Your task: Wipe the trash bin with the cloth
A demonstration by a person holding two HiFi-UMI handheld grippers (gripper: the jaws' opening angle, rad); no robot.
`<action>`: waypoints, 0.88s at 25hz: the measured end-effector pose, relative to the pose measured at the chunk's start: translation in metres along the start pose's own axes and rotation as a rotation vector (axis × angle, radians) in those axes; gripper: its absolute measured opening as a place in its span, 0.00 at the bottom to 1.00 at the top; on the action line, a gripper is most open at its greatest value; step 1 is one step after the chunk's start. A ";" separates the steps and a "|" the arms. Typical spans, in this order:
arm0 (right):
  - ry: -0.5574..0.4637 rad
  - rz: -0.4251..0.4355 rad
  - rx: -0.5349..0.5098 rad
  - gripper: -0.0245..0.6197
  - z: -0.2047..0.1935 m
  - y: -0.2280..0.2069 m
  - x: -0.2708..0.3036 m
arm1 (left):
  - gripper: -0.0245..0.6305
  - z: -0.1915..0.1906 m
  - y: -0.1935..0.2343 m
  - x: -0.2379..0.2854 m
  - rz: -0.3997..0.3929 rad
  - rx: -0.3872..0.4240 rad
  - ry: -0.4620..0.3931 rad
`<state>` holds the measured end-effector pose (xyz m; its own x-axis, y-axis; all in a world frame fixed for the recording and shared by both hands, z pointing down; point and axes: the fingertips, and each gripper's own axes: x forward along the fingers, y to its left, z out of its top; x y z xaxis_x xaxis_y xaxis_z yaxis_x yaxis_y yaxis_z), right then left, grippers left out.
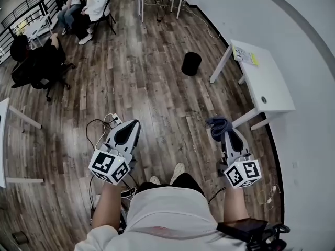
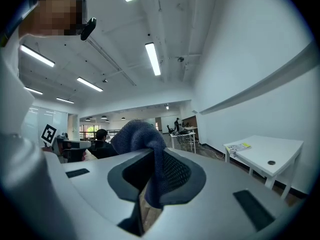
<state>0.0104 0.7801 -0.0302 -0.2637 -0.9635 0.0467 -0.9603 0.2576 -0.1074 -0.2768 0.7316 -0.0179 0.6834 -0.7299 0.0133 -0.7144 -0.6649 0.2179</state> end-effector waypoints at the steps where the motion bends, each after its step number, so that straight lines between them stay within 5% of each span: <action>1: 0.004 0.000 0.000 0.11 0.000 0.001 0.004 | 0.05 0.000 0.005 0.000 0.003 -0.001 0.001; 12: -0.014 0.041 0.027 0.11 0.006 -0.011 0.067 | 0.05 0.002 0.052 0.031 0.054 -0.013 0.014; 22: -0.012 0.022 0.067 0.11 0.005 -0.097 0.135 | 0.05 0.013 0.064 0.145 0.039 0.026 0.036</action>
<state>0.0681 0.6247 -0.0186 -0.2831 -0.9586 0.0321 -0.9458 0.2734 -0.1749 -0.2254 0.5815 -0.0146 0.6593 -0.7498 0.0565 -0.7442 -0.6400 0.1914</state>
